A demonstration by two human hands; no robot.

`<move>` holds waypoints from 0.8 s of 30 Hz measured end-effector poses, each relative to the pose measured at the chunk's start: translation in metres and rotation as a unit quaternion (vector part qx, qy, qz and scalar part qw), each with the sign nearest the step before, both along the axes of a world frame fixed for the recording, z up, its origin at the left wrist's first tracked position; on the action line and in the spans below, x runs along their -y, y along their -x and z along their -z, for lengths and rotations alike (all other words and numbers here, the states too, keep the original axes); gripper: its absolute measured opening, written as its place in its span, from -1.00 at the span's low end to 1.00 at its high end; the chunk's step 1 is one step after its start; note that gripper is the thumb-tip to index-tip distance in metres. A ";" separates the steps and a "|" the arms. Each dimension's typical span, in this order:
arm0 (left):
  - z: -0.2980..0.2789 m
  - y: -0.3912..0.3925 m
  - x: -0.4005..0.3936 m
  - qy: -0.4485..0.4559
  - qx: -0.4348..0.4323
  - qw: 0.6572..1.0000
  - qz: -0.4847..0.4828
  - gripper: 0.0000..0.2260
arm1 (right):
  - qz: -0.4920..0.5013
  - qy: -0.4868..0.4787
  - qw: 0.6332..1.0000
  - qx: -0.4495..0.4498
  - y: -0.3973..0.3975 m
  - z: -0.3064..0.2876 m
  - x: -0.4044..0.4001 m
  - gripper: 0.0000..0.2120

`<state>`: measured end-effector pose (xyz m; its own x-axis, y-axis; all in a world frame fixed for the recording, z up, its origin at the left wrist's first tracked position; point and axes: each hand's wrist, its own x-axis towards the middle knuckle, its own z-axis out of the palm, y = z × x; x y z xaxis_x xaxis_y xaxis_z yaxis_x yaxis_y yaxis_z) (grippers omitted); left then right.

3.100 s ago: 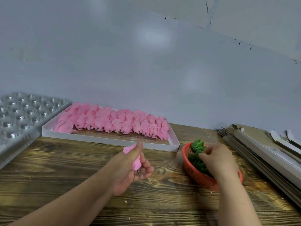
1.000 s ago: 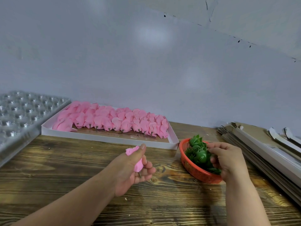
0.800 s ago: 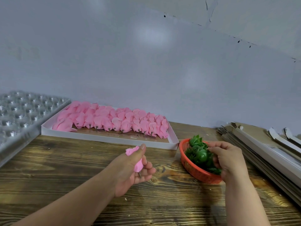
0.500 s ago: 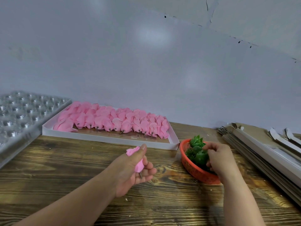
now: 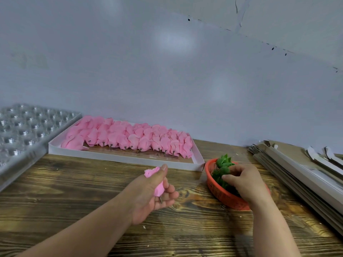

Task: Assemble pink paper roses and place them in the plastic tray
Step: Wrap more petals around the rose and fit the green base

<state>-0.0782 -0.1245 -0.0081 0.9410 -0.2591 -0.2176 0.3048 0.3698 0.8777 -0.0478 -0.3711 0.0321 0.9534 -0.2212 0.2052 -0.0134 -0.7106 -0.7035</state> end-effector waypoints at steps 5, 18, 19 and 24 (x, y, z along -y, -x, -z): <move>-0.001 0.001 0.000 0.009 0.000 1.000 0.002 -0.66 | 0.009 -0.014 0.996 0.087 -0.001 -0.001 0.001 -0.84; -0.003 0.000 0.002 0.032 0.070 0.996 -0.042 -0.65 | -0.303 0.074 0.950 0.004 0.009 0.014 -0.074 -0.78; -0.003 0.000 0.002 0.028 0.072 0.996 -0.040 -0.65 | -0.309 0.086 0.947 0.004 0.010 0.016 -0.076 -0.81; -0.002 -0.001 0.003 0.044 0.061 0.996 -0.047 -0.69 | -0.306 -0.017 0.952 0.010 0.010 0.019 -0.081 -0.79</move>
